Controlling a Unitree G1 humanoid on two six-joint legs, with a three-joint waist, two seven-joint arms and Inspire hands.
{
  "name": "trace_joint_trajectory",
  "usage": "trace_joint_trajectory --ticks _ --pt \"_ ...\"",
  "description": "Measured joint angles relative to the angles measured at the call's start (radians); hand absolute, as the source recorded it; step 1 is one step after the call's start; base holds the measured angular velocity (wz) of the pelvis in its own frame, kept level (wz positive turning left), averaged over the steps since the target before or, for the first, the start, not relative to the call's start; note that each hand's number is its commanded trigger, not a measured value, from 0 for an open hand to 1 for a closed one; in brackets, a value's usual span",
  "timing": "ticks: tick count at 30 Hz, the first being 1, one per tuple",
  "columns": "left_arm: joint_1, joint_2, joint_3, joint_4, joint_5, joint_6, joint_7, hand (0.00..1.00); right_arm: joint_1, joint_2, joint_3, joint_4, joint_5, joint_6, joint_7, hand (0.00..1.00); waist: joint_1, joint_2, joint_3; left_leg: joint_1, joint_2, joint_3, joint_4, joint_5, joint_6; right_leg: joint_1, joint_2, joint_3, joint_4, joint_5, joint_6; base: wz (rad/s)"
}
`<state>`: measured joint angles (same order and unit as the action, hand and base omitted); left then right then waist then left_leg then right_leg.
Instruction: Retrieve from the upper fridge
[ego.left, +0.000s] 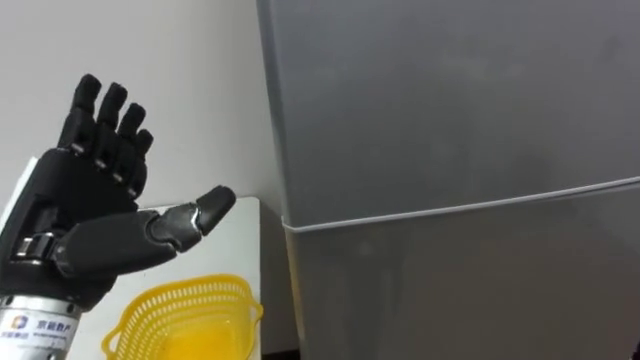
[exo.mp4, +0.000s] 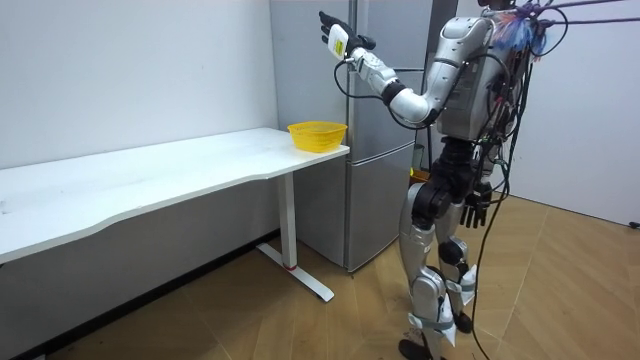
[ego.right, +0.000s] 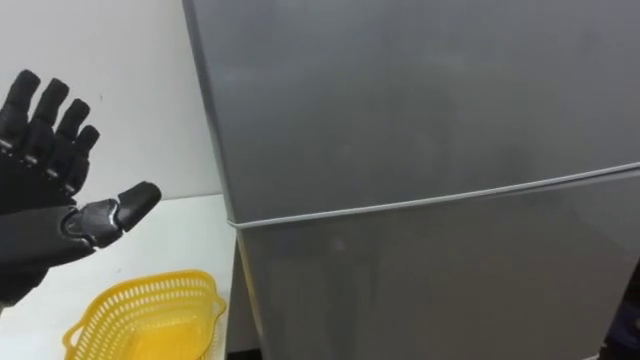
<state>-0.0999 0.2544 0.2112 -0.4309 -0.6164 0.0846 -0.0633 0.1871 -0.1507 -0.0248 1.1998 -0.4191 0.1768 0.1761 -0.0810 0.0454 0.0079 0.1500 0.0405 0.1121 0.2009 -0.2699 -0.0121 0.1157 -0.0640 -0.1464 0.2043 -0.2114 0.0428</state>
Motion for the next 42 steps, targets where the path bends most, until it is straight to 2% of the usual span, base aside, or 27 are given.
trace_joint_trajectory --ticks 8,13,15,19,28,29,30,31,34,42 --pt "-0.023 0.003 -0.060 -0.001 0.001 0.001 -0.021 0.00 -0.010 0.000 0.000 0.002 -0.001 0.000 0.023 0.00 -0.008 -0.001 -0.0011 0.004 0.000 0.000 -0.002 0.000 0.000 -0.003 0.000 0.003 0.001 0.001 0.000 0.00" --pt "-0.024 0.004 -0.098 -0.002 0.000 0.014 -0.084 0.00 -0.010 -0.004 -0.001 0.002 -0.001 0.003 0.033 0.00 -0.012 0.008 -0.0019 -0.001 0.000 0.003 -0.002 0.000 0.000 -0.011 0.000 0.006 0.000 0.001 0.000 -0.02" --pt "-0.024 0.011 -0.098 -0.003 0.000 0.026 -0.102 0.00 -0.012 -0.005 -0.014 0.002 -0.001 0.010 0.041 0.00 -0.018 0.013 -0.0035 0.000 0.000 0.006 -0.002 0.000 0.000 -0.011 0.001 0.008 0.001 0.001 0.000 -0.04" --pt "-0.024 0.038 -0.099 -0.010 0.000 0.028 -0.134 0.00 -0.030 -0.016 -0.040 0.009 -0.003 0.014 0.059 0.00 -0.030 0.022 -0.0027 0.000 0.000 0.013 -0.003 0.000 0.000 -0.011 0.001 0.014 0.001 0.001 0.000 -0.03" --pt "-0.024 0.048 -0.109 -0.020 -0.001 0.041 -0.231 0.00 -0.035 -0.036 -0.055 0.008 -0.010 0.022 0.067 0.00 -0.036 0.025 -0.0033 0.001 0.001 0.019 -0.002 0.000 0.000 -0.005 0.000 0.010 0.001 0.001 0.000 0.00" --pt "-0.024 0.050 -0.109 -0.020 -0.001 0.041 -0.234 0.56 -0.035 -0.038 -0.057 0.008 -0.010 0.022 0.067 0.00 -0.036 0.025 -0.0033 0.001 0.001 0.020 -0.002 0.000 0.000 -0.005 0.000 0.010 0.001 0.001 0.000 0.00" --pt "-0.024 0.054 -0.110 -0.020 -0.001 0.041 -0.237 0.73 -0.035 -0.042 -0.059 0.008 -0.010 0.022 0.067 0.00 -0.036 0.026 -0.0032 0.001 0.002 0.020 -0.002 0.000 0.000 -0.004 0.001 0.010 0.001 0.001 0.000 0.00" --pt "-0.024 0.059 -0.112 -0.020 -0.001 0.041 -0.240 1.00 -0.035 -0.044 -0.060 0.008 -0.010 0.022 0.066 0.00 -0.037 0.026 -0.0032 0.001 0.002 0.020 -0.001 0.000 0.000 -0.004 0.001 0.009 0.001 0.001 0.000 0.00" --pt "-0.024 0.084 -0.116 -0.020 -0.001 0.041 -0.249 1.00 -0.038 -0.044 -0.062 0.010 -0.010 0.023 0.063 0.00 -0.041 0.027 -0.0026 0.000 0.002 0.020 0.000 0.000 0.000 -0.003 0.001 0.008 0.001 0.001 0.000 0.00" --pt "-0.024 0.088 -0.068 -0.021 -0.008 0.035 -0.204 1.00 -0.047 -0.044 -0.062 0.021 -0.010 0.022 0.054 0.00 -0.038 0.024 -0.0014 -0.001 0.002 0.020 0.000 0.000 0.000 -0.002 0.000 0.006 0.001 0.001 0.000 0.01"
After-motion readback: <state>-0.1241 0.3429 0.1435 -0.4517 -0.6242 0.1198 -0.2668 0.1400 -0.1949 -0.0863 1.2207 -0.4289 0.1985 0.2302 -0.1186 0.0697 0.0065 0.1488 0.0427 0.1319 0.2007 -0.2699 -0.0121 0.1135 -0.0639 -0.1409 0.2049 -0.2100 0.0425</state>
